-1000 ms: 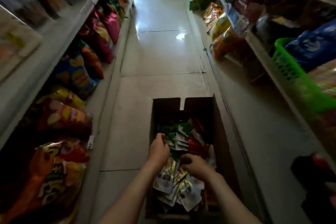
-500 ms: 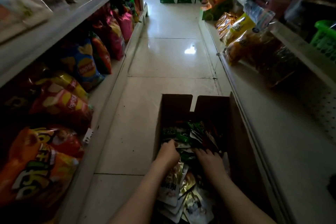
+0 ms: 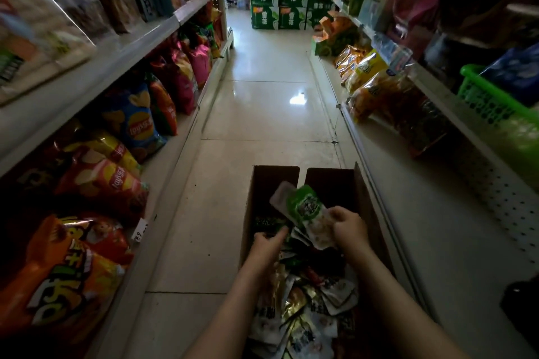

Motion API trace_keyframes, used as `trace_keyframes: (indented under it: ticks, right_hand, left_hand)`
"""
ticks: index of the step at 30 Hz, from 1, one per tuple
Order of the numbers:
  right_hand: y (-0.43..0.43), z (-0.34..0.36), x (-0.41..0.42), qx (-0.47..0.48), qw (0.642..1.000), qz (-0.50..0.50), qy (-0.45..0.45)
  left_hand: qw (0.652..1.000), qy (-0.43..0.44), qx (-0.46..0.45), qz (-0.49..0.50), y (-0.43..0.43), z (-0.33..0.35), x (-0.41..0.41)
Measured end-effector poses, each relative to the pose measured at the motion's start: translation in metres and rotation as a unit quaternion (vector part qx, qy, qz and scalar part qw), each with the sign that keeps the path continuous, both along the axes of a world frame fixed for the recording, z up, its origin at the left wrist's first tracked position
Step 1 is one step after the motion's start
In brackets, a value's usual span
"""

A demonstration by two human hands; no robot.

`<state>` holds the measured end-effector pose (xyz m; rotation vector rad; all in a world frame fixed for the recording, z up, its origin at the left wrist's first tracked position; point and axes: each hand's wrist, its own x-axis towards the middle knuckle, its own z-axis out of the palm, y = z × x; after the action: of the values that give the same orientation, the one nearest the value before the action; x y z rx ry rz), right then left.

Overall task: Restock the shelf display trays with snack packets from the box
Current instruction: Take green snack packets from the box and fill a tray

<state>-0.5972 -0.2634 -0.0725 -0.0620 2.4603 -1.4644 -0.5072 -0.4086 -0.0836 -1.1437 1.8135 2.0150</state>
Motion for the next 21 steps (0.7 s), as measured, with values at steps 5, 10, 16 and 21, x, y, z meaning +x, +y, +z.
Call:
trace_keyframes:
  ticks: [5, 10, 16, 21]
  right_hand:
    - [-0.02, 0.044, 0.005, -0.228, 0.968, 0.017, -0.104]
    - [-0.019, 0.051, 0.013, -0.273, 0.945, 0.06, -0.168]
    - [-0.004, 0.018, 0.019, -0.138, 0.977, 0.004, -0.162]
    - [0.015, -0.015, 0.007, 0.074, 0.99, -0.038, -0.116]
  left_hand:
    - [0.962, 0.201, 0.185, -0.028, 0.005, 0.042, -0.023]
    - [0.958, 0.247, 0.141, 0.046, 0.011, 0.062, -0.035]
    - [0.978, 0.149, 0.07, 0.132, 0.004, 0.028, -0.016]
    - [0.975, 0.121, 0.106, 0.153, -0.003, 0.01, -0.011]
